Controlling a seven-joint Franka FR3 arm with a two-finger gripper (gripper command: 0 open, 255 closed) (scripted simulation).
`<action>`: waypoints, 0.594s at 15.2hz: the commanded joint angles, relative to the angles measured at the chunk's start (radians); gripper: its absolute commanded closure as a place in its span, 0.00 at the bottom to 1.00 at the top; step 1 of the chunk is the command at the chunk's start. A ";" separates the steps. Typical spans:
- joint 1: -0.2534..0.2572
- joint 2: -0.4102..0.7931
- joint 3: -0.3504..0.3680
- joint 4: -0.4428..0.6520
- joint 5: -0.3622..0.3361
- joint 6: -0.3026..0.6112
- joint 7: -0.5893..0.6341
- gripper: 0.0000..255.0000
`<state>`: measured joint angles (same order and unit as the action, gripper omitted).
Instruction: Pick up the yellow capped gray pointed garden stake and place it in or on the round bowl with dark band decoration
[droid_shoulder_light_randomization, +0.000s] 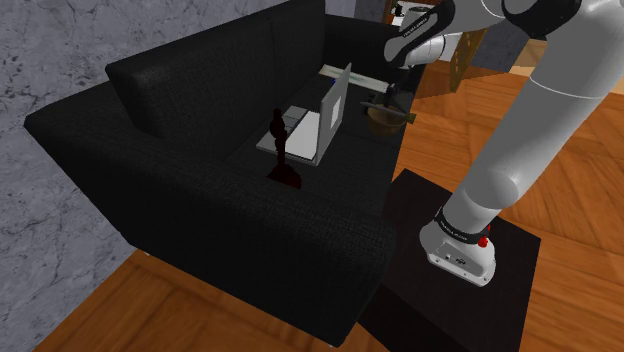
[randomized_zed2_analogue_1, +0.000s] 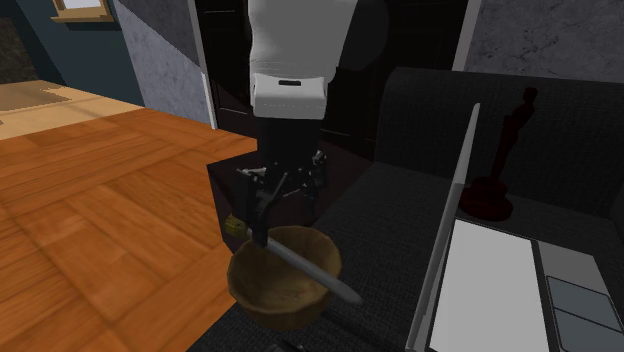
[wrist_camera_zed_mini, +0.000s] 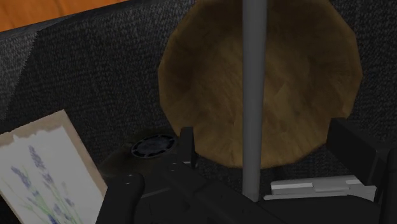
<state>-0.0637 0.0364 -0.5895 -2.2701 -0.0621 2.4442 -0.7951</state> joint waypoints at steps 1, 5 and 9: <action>0.009 -0.052 0.002 0.014 -0.041 -0.060 0.033 0.00; 0.009 -0.074 0.005 0.022 -0.056 -0.087 0.044 0.00; 0.009 -0.074 0.005 0.022 -0.056 -0.087 0.044 0.00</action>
<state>-0.0550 -0.0370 -0.5840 -2.2485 -0.1175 2.3579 -0.7511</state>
